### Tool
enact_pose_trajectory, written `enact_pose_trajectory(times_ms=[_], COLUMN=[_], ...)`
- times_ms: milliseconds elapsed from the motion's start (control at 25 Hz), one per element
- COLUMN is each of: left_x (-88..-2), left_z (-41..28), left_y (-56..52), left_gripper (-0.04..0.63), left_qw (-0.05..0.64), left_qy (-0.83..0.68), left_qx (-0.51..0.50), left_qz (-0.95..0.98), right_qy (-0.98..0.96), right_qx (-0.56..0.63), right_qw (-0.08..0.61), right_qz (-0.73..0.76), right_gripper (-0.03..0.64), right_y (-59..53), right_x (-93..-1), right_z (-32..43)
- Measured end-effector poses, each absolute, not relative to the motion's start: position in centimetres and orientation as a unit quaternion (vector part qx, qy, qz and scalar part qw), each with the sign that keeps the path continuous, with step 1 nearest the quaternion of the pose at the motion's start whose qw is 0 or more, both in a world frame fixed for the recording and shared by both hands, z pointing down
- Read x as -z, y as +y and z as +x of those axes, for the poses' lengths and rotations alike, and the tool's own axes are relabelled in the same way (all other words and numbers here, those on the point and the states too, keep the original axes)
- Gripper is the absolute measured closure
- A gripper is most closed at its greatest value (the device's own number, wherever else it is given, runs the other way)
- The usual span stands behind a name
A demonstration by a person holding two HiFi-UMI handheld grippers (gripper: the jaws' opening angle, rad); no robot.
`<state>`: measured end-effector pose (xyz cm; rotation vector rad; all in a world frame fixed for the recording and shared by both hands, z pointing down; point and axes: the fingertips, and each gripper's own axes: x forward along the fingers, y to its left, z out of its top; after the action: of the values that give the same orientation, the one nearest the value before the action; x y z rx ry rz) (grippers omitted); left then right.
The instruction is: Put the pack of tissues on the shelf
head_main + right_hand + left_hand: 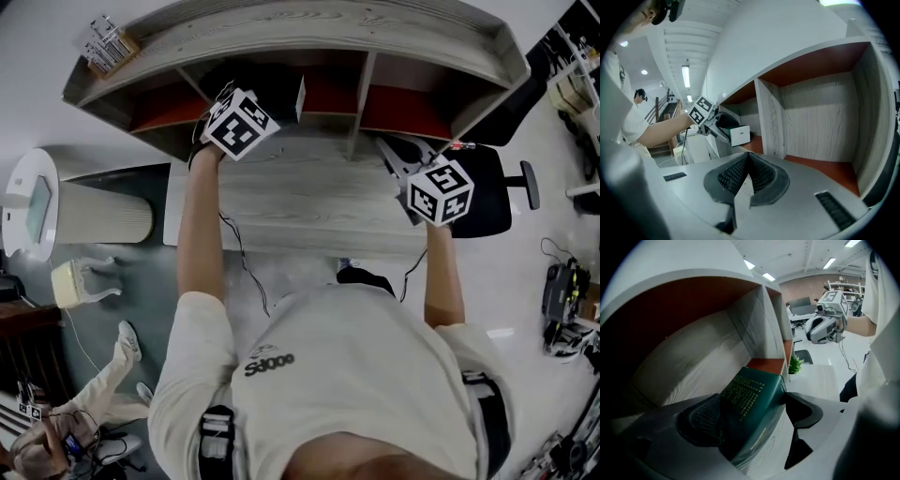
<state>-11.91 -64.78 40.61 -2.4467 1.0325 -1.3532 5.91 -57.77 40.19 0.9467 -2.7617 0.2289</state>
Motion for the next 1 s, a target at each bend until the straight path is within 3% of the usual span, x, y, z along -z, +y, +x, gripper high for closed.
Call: enact_pose_trajectory(times_ms=[480, 1000], left_x=[-40.5, -37.4], left_z=[-13.9, -14.3], left_y=[-72.5, -69.0], left_gripper=[0.140, 0.137], left_qw=[0.100, 0.208], left_qy=[0.406, 0.462], left_qx=[0.446, 0.385], left_qz=[-0.791, -0.772], right_qy=[-0.926, -0.921], right_qx=[-0.085, -0.062], right_qw=[0.110, 0.091], right_qz=[0.351, 0.373], right_gripper=[0.620, 0.618], right_y=[-58.6, -54.3], right_x=[-40.8, -38.7], right_z=[8.3, 7.6])
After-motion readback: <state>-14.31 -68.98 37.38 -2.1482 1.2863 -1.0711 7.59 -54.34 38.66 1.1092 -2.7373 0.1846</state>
